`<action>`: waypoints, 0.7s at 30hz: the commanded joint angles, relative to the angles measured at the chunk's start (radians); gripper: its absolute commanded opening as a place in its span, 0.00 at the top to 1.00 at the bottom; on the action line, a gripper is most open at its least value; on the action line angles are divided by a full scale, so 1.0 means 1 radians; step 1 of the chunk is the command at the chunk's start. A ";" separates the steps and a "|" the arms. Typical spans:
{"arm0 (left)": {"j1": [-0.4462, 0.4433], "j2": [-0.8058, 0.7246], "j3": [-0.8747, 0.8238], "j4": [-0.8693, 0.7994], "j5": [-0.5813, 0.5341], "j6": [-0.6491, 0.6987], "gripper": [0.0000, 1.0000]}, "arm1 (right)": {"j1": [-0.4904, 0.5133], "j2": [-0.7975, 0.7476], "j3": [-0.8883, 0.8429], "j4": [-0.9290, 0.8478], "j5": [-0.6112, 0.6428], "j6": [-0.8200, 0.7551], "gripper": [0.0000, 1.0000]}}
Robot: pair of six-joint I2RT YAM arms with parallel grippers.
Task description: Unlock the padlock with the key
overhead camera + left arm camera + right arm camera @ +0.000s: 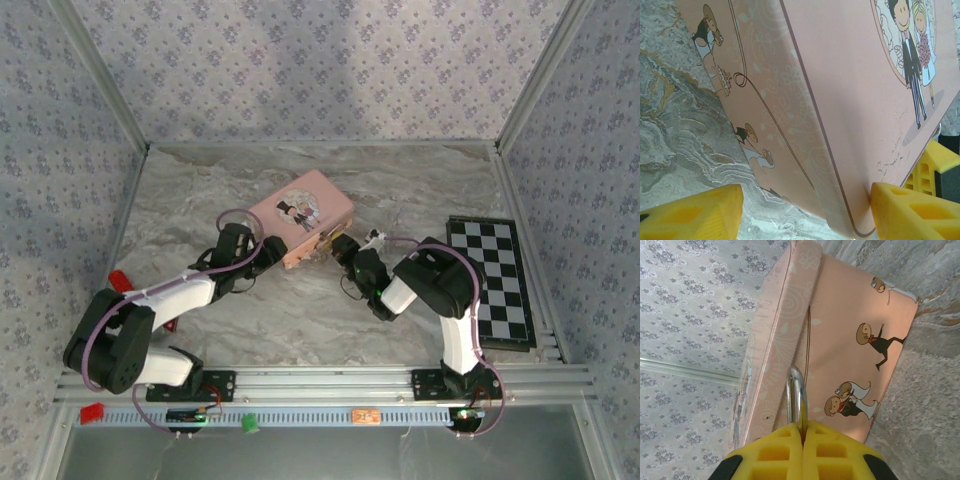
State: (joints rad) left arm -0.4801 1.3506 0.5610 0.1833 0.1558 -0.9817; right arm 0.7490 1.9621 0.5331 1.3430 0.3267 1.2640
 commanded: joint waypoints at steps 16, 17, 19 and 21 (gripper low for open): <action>0.054 0.047 0.068 -0.145 -0.024 0.110 0.32 | -0.128 -0.636 -0.054 -0.877 -0.199 -0.439 1.00; 0.059 0.053 0.073 -0.146 -0.021 0.116 0.32 | -0.133 -0.677 -0.040 -0.962 -0.199 -0.477 1.00; 0.067 0.061 0.082 -0.150 -0.016 0.125 0.32 | -0.148 -0.746 -0.022 -1.091 -0.203 -0.542 1.00; 0.070 0.068 0.095 -0.158 -0.015 0.136 0.32 | -0.174 -0.812 -0.009 -1.212 -0.217 -0.594 1.00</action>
State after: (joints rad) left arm -0.4313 1.3891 0.6331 0.1028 0.1833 -0.8825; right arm 0.6029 1.2263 0.4824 0.4320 0.1322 0.8188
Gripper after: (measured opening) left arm 0.681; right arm 0.048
